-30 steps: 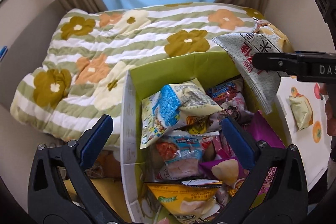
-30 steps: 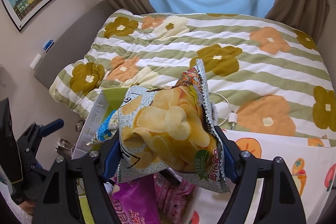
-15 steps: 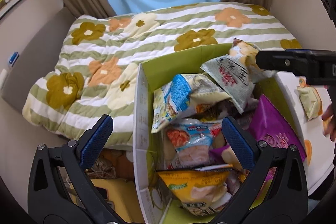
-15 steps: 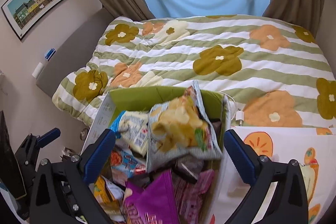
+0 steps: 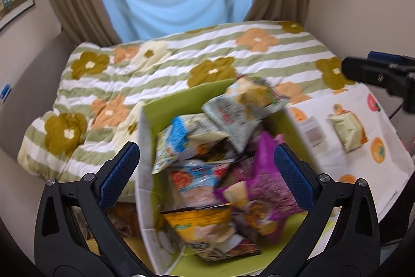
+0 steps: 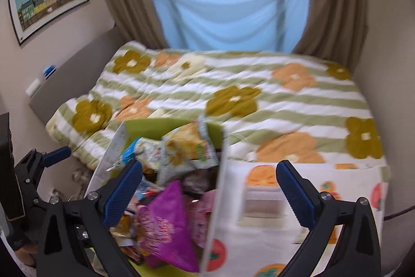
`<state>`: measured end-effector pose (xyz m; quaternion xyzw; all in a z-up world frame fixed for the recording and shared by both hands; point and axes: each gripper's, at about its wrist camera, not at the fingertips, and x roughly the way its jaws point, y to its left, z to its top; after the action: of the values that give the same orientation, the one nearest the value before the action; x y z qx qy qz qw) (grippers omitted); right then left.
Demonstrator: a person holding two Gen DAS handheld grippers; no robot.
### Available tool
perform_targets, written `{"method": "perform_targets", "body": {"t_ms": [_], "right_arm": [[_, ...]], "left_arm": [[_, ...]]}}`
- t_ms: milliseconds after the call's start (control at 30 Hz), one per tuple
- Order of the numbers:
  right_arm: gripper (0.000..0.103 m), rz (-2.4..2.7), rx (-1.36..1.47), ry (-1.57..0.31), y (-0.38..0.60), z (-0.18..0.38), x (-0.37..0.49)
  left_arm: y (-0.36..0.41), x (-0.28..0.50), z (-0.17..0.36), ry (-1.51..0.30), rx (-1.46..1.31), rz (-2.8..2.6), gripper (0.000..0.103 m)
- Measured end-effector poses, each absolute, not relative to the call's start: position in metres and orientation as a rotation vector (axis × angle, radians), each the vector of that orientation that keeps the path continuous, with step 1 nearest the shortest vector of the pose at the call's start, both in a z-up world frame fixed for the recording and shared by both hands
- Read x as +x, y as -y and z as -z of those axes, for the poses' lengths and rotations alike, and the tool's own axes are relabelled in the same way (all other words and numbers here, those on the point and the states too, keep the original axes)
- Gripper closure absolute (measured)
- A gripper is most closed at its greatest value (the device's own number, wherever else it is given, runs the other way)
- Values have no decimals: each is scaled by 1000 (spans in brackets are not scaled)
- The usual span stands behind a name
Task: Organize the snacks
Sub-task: 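Move both open grippers toward the white wrapped pack and cream-orange bag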
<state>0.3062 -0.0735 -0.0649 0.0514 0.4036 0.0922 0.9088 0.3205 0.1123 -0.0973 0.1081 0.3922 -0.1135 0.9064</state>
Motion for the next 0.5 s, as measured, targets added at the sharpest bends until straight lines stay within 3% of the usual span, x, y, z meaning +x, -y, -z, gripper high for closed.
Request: {"method": "perform_targets", "body": {"t_ms": [233, 500], "right_arm": [[0, -57, 95, -802, 137, 46, 279], [0, -40, 89, -861, 222, 69, 266]], "left_arm": [[-52, 310, 88, -798, 219, 278, 1], [44, 310, 101, -864, 182, 265, 1]]}}
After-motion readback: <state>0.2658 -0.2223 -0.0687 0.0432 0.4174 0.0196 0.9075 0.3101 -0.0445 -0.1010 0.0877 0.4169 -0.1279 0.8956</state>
